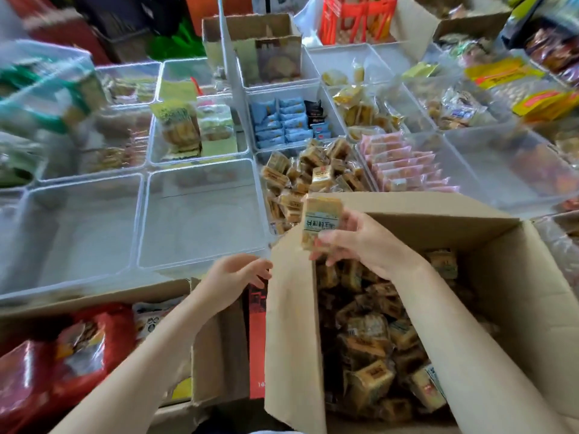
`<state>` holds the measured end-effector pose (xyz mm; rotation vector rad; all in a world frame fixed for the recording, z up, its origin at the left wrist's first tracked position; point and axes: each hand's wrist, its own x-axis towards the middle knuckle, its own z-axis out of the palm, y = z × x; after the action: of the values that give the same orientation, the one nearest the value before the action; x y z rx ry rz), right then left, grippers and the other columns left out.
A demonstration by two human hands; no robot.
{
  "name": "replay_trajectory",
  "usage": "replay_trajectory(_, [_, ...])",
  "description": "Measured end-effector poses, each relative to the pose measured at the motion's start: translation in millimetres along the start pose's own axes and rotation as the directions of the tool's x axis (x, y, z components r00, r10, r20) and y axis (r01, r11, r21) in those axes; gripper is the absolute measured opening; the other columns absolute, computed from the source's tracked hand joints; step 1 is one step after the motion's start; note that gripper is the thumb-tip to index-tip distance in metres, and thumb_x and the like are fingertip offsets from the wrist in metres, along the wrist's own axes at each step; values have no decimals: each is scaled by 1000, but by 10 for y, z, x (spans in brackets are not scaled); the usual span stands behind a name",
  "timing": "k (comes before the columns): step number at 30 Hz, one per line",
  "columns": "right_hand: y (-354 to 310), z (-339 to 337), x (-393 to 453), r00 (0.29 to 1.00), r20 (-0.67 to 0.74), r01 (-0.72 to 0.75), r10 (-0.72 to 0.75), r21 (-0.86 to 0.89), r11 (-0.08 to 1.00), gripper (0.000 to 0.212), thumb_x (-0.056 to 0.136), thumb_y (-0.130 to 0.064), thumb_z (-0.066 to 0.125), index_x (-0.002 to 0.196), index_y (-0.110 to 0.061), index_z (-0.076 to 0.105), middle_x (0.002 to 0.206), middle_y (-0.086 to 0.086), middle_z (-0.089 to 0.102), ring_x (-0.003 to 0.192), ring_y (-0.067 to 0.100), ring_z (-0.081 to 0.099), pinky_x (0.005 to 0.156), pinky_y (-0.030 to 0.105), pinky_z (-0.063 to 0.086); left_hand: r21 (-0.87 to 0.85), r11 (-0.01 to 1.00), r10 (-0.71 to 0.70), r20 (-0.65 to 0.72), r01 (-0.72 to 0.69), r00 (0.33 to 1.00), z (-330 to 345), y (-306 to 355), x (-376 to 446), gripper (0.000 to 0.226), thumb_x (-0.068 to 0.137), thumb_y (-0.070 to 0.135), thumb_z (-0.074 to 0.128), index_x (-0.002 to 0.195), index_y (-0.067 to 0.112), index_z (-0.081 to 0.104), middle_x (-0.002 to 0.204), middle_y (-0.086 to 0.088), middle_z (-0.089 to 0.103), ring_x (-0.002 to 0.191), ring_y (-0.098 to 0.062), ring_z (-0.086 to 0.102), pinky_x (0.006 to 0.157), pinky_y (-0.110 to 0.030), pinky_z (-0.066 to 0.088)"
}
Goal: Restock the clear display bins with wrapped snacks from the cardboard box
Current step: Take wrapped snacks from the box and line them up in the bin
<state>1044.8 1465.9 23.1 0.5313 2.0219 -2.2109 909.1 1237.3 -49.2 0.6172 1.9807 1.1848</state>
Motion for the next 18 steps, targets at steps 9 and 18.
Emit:
replay_trajectory(9, [74, 2189, 1717, 999, 46, 18, 4, -472, 881, 44, 85, -21, 76, 118, -32, 49, 98, 4, 71, 84, 28, 72, 64, 35, 54, 550, 818, 171, -510, 167, 843, -2375, -1462, -407, 28, 89, 31, 55, 96, 15, 76, 90, -8, 71, 84, -31, 67, 77, -38, 51])
replay_trajectory(18, [391, 4298, 3329, 998, 64, 49, -1, -758, 650, 25, 83, -31, 71, 107, -25, 63, 94, -2, 69, 87, 20, 63, 78, 34, 51, 667, 633, -5, -505, 394, 863, -3948, -2938, -756, 89, 90, 65, 13, 158, 10, 26, 168, -10, 7, 156, -24, -1, 124, -41, -1])
